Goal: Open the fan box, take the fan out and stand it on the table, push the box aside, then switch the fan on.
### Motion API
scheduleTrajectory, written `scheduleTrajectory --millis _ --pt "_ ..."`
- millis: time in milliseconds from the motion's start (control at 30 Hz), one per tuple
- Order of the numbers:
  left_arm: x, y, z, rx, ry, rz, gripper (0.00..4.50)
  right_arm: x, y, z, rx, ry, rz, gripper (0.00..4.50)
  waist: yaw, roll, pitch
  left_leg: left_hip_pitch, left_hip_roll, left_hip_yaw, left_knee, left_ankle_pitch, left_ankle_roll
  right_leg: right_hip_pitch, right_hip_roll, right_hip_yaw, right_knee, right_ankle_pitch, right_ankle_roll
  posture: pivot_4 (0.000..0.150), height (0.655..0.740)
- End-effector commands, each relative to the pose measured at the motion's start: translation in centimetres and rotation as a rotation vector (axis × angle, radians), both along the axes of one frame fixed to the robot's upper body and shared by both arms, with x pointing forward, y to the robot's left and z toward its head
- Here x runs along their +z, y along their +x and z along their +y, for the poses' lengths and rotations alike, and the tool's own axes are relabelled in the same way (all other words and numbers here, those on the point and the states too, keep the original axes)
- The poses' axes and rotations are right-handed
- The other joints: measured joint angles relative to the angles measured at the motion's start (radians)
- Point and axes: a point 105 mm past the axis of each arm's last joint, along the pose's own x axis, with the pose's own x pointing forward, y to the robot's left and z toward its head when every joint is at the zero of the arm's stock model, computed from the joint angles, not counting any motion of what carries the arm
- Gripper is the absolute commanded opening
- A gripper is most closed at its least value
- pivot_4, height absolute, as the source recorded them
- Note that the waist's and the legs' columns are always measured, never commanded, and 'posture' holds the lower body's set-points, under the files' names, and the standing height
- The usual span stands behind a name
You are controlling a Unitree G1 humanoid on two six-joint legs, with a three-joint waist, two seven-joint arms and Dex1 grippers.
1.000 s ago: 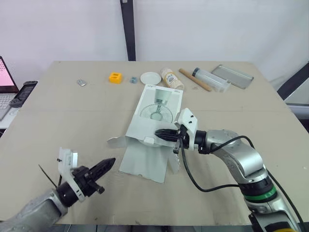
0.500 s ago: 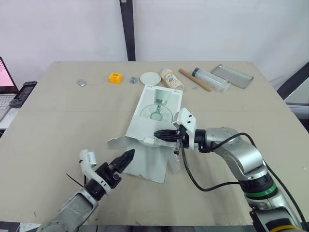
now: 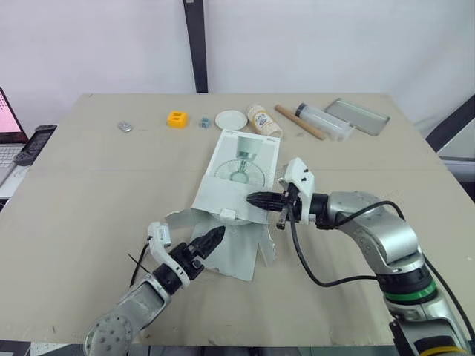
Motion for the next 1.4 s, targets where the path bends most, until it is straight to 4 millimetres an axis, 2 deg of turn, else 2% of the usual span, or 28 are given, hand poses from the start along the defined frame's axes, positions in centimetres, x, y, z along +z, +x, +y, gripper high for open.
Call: scheduleTrajectory --millis 33,367,600,800,1200,1400 --pt "0.5 0.4 -0.2 -0.004 0.001 -0.026 4.46 0.8 -0.3 -0.1 0.007 0.013 -0.038 0.00 0.000 0.000 0.000 0.000 0.000 0.000 0.000 0.000 0.000 0.000 0.000 0.000 0.000 0.000 0.000 0.150 0.7400" --pt "0.0 1.2 0.5 -0.002 0.065 -0.027 4.46 0.4 -0.5 -0.2 0.004 0.005 -0.036 0.00 0.000 0.000 0.000 0.000 0.000 0.000 0.000 0.000 0.000 0.000 0.000 0.000 0.000 0.000 0.000 0.150 0.7400" --pt "-0.7 0.9 0.5 -0.018 0.088 -0.004 4.46 0.2 -0.7 -0.1 0.008 0.003 -0.037 0.00 0.000 0.000 0.000 0.000 0.000 0.000 0.000 0.000 0.000 0.000 0.000 0.000 0.000 0.000 0.000 0.150 0.7400" --pt "-0.6 1.1 0.3 -0.015 0.092 -0.008 4.46 0.1 -0.8 0.0 0.012 0.002 -0.033 0.00 0.000 0.000 0.000 0.000 0.000 0.000 0.000 0.000 0.000 0.000 0.000 0.000 0.000 0.000 0.000 0.150 0.7400" --pt "0.6 1.7 0.0 -0.023 0.063 -0.061 4.46 0.0 -0.9 0.0 0.014 -0.005 -0.030 0.00 0.000 0.000 0.000 0.000 0.000 0.000 0.000 0.000 0.000 0.000 0.000 0.000 0.000 0.000 0.000 0.150 0.7400" --pt "2.2 2.4 0.2 0.009 -0.007 -0.101 4.46 -0.1 -0.9 0.1 0.014 -0.008 -0.025 0.00 0.000 0.000 0.000 0.000 0.000 0.000 0.000 0.000 0.000 0.000 0.000 0.000 0.000 0.000 0.000 0.150 0.7400"
